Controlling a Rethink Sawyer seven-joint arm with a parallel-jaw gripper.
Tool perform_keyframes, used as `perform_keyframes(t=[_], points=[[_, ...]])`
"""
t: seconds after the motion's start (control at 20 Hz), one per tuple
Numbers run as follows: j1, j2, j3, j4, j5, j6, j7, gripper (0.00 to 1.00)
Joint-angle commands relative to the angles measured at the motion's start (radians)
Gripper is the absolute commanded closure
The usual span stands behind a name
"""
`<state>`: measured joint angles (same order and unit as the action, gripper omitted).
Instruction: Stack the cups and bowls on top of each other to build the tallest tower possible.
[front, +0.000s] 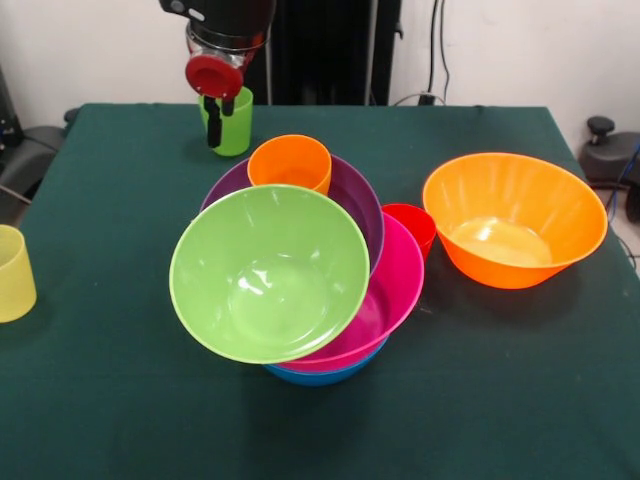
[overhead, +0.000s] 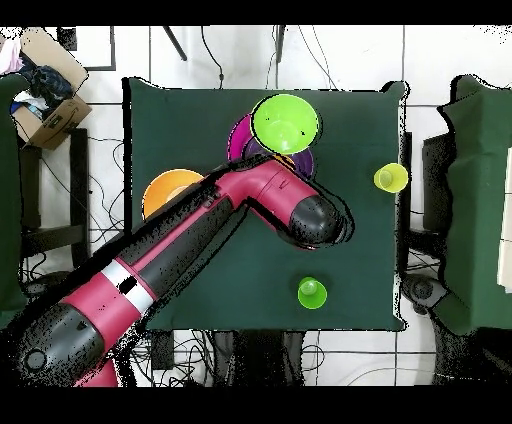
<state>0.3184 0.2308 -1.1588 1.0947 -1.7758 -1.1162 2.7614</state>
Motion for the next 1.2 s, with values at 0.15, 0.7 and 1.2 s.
perform_keyframes(t=[0.15, 0.7, 1.2], points=[[0.003, 0.019, 0.199, 0.024, -0.020, 0.085, -0.329, 0.00], [0.007, 0.003, 0.205, 0.069, -0.034, 0.070, -0.382, 0.00], [-0.005, -0.038, 0.282, 0.113, 0.076, 0.134, -0.354, 0.00]])
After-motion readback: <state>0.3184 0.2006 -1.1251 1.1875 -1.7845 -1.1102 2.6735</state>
